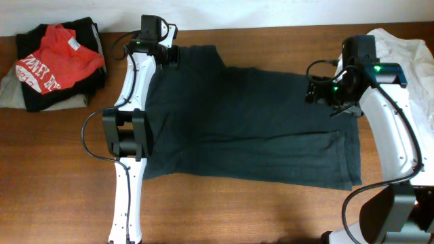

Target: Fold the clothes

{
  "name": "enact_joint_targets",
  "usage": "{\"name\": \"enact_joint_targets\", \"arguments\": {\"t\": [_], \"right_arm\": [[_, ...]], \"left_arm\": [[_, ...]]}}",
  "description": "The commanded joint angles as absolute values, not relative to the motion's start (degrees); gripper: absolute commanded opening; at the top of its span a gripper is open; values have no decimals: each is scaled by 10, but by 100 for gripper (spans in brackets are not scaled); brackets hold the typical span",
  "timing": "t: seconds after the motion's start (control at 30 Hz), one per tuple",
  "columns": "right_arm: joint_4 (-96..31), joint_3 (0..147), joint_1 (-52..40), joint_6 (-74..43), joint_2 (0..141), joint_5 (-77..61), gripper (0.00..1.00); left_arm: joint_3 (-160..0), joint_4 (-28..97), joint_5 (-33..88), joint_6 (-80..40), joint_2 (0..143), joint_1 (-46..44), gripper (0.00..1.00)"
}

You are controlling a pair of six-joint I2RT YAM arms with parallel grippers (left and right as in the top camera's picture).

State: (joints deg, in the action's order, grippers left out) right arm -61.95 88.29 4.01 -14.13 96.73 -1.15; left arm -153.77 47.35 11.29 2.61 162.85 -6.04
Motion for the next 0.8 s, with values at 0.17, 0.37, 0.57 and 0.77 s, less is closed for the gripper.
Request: {"name": "enact_joint_targets", "arguments": {"t": [0.17,0.37,0.57,0.77], "right_arm": [[-421,900,173,-21,1080,-35,94],[-543,1191,173,44,1374,7,96],[-509,1234,169,57,1413,0,79],[-503,1233,169,55,1443,-15,74]], "left_arm": [[-1538,486,77,27,1661,-63,0],[-1538,488,77,27,1663,-63,0],[-1538,488,77,27,1689,-63,0],[-1538,487,77,27,1695,-63,0]]}}
